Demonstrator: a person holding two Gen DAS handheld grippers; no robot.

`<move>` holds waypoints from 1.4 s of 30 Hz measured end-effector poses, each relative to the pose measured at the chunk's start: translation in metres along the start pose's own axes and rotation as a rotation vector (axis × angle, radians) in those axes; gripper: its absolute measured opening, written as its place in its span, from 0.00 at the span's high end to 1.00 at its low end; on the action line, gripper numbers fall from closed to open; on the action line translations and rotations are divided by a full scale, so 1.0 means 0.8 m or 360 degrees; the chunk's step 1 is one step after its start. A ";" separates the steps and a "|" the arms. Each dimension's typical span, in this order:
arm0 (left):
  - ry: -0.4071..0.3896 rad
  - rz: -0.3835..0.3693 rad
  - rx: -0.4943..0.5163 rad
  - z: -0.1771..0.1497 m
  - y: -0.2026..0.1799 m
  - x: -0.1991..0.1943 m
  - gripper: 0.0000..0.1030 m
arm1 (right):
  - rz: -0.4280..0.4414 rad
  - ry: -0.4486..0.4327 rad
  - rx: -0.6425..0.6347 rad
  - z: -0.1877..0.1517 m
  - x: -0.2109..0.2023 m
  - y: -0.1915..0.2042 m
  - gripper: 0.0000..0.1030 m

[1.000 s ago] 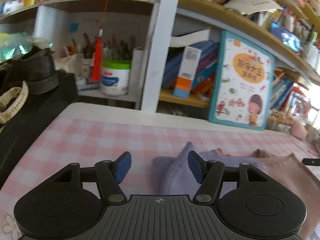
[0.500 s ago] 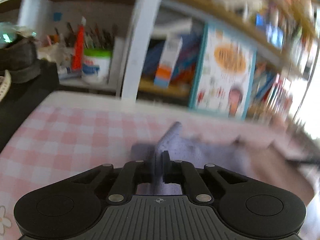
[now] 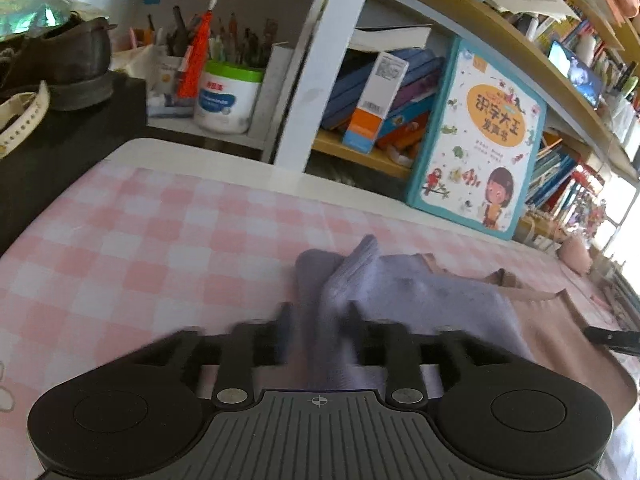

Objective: Fold clothes

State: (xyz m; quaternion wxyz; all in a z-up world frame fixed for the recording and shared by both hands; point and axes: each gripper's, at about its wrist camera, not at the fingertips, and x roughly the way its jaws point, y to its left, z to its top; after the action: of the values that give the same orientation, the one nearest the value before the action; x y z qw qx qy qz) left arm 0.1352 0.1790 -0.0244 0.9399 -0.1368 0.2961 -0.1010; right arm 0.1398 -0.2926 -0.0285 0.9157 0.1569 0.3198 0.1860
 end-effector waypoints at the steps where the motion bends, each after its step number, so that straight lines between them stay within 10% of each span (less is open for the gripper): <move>1: -0.0005 -0.0008 -0.0013 -0.002 0.002 -0.001 0.54 | 0.0002 0.0004 0.0009 0.000 0.000 -0.001 0.67; 21: 0.0040 -0.0234 -0.0232 -0.008 0.011 -0.002 0.67 | 0.0182 0.0078 0.0208 -0.008 0.000 -0.012 0.81; 42: 0.0042 -0.0125 -0.0255 -0.041 0.021 -0.069 0.67 | 0.0149 0.0082 0.0061 -0.055 -0.041 0.042 0.80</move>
State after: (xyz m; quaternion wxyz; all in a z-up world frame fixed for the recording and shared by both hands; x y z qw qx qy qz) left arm 0.0733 0.2034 -0.0261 0.9173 -0.2217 0.3099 -0.1156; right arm 0.0798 -0.2699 -0.0305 0.8943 0.1843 0.3391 0.2265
